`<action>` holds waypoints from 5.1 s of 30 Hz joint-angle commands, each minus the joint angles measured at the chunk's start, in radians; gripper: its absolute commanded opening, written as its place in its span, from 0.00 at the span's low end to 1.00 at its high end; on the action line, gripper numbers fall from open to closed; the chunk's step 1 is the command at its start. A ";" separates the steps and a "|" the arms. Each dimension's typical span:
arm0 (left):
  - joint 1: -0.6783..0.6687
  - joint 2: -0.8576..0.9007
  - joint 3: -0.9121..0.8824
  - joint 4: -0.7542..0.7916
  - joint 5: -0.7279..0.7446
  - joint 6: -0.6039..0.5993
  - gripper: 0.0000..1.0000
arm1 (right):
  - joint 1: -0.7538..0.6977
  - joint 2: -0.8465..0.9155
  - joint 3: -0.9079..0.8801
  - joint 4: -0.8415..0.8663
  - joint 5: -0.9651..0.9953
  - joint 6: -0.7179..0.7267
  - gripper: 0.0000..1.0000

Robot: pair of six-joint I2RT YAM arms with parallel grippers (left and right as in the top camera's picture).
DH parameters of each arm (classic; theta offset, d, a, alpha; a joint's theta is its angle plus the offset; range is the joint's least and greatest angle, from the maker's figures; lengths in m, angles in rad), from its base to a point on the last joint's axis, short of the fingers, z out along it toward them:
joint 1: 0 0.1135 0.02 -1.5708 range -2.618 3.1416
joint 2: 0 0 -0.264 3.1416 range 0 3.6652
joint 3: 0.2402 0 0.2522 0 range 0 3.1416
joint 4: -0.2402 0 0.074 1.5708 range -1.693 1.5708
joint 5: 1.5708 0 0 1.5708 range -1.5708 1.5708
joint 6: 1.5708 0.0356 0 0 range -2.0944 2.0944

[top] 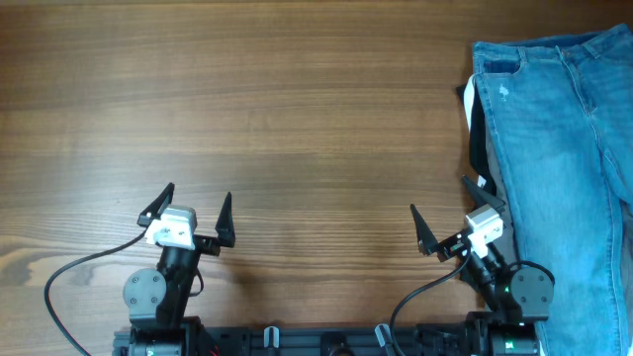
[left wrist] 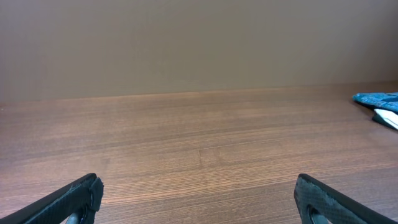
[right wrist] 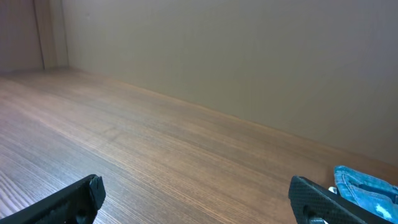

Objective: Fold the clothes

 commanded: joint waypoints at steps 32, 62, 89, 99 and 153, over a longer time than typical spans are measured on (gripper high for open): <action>0.001 -0.005 -0.008 0.000 0.009 -0.002 1.00 | 0.006 -0.002 -0.001 0.003 -0.013 -0.013 1.00; 0.001 0.498 0.795 -0.459 0.249 -0.296 1.00 | 0.006 1.112 1.305 -0.855 -0.193 0.304 1.00; 0.001 1.172 1.178 -0.714 0.256 -0.296 1.00 | -0.093 2.227 1.672 -0.404 0.566 0.238 0.69; 0.001 1.172 1.178 -0.721 0.257 -0.296 1.00 | -0.097 2.281 1.670 -0.417 0.663 0.216 0.23; -0.049 2.071 1.590 -0.996 0.054 -0.289 0.49 | 0.018 1.548 1.683 -0.798 0.225 0.485 0.72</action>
